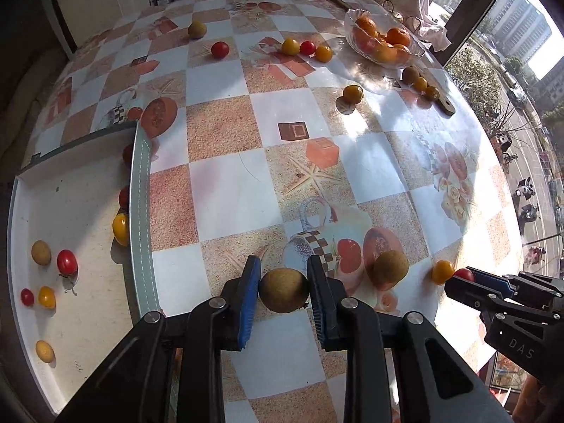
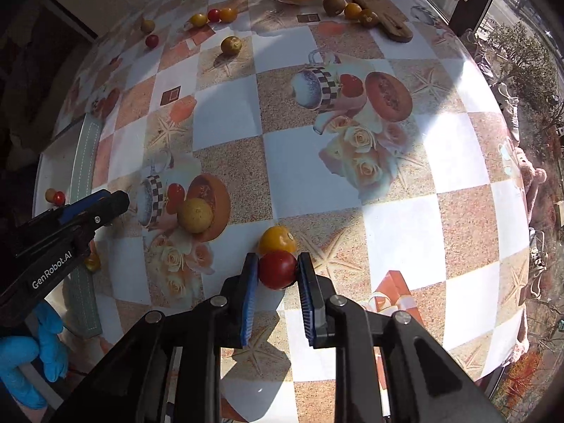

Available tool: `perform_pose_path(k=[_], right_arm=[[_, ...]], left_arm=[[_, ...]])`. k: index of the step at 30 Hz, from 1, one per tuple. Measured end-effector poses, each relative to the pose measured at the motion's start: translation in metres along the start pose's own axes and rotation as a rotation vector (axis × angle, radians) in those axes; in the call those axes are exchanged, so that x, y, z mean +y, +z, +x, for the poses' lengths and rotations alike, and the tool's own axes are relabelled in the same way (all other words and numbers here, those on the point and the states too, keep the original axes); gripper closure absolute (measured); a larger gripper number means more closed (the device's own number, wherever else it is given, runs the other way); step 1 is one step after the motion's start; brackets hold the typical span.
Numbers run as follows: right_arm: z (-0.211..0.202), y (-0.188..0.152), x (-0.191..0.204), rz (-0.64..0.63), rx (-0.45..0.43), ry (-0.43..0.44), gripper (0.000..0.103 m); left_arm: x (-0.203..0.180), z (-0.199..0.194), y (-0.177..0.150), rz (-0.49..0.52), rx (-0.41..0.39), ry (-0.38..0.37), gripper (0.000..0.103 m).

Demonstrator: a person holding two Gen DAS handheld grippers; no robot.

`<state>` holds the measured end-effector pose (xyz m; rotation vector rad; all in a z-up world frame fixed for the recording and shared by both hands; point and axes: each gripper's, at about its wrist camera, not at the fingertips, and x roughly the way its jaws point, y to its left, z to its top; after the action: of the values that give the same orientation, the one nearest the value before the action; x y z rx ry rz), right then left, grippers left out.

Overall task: Organize fruits
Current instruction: 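Carry the brown fruit with the left tool while the right tool carries the red tomato over the tray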

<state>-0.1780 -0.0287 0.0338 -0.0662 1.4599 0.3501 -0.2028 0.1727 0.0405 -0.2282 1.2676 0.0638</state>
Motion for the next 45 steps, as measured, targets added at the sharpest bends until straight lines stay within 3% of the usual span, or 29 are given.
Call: perform_pose_path(k=[13,26,36,45], right_arm=[[-0.007,0.017,0.053,-0.074,-0.038,0.040,0.079],[-0.004,0.025,0.127,-0.218,-0.035,0.078,0.079],[0.007,0.027,0.196,-0.346,-0.005,0.132,0.079],[0.024,0.027,0.255,-0.466,0.023,0.182,0.079]], left_arm=[[0.031,-0.032,-0.002,-0.083,-0.060,0.014,0.074],[0.100,-0.055,-0.032,-0.221,-0.088,0.074,0.074],[0.163,-0.060,-0.071,-0.346,-0.062,0.148,0.074],[0.196,-0.048,-0.100,-0.417,-0.016,0.188,0.074]])
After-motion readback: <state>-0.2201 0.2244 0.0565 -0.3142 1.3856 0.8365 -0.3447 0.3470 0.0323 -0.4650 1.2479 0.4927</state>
